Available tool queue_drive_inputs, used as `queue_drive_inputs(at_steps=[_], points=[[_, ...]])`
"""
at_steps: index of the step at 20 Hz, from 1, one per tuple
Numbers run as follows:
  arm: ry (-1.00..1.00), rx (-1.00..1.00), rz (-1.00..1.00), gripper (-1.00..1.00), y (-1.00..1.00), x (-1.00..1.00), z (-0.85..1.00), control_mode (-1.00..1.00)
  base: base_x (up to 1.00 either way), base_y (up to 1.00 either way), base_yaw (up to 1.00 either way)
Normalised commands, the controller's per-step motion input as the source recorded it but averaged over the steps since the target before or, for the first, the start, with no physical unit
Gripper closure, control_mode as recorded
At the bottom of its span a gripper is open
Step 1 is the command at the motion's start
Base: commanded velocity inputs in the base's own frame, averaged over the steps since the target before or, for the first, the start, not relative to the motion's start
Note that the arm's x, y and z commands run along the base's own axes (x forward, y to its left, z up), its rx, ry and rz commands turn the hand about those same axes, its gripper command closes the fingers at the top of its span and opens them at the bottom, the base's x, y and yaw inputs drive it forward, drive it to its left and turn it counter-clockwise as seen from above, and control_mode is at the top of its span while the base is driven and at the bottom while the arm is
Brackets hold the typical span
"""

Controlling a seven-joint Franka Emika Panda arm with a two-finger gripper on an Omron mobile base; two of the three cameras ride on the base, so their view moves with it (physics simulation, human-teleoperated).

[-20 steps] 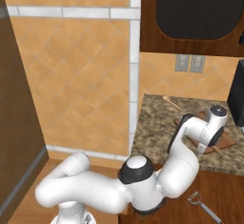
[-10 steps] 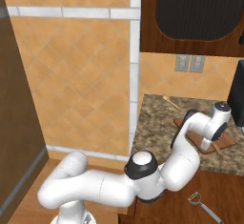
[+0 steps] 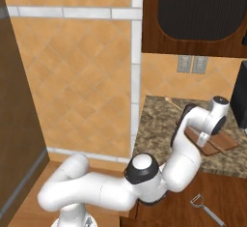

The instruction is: Place the appropriate cutting tool for cutting the broccoli skin on the cutting board.

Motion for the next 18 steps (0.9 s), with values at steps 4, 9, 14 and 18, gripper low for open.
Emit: queue_drive_inputs(at_steps=[4,9,14,18], points=[[-0.01,0.0,-0.01,-1.0,0.74,-0.74,0.59,-1.0,0.0,0.0,0.0],[0.0,-0.02,-0.04,-1.0,1.0,-0.67,0.44,-1.0,0.0,0.0,0.0],[0.0,-0.06,-0.03,-1.0,1.0,-0.54,0.14,-1.0,0.0,0.0,0.0],[0.02,-0.07,-0.02,-1.0,1.0,-0.45,0.08,-1.0,0.0,0.0,0.0]])
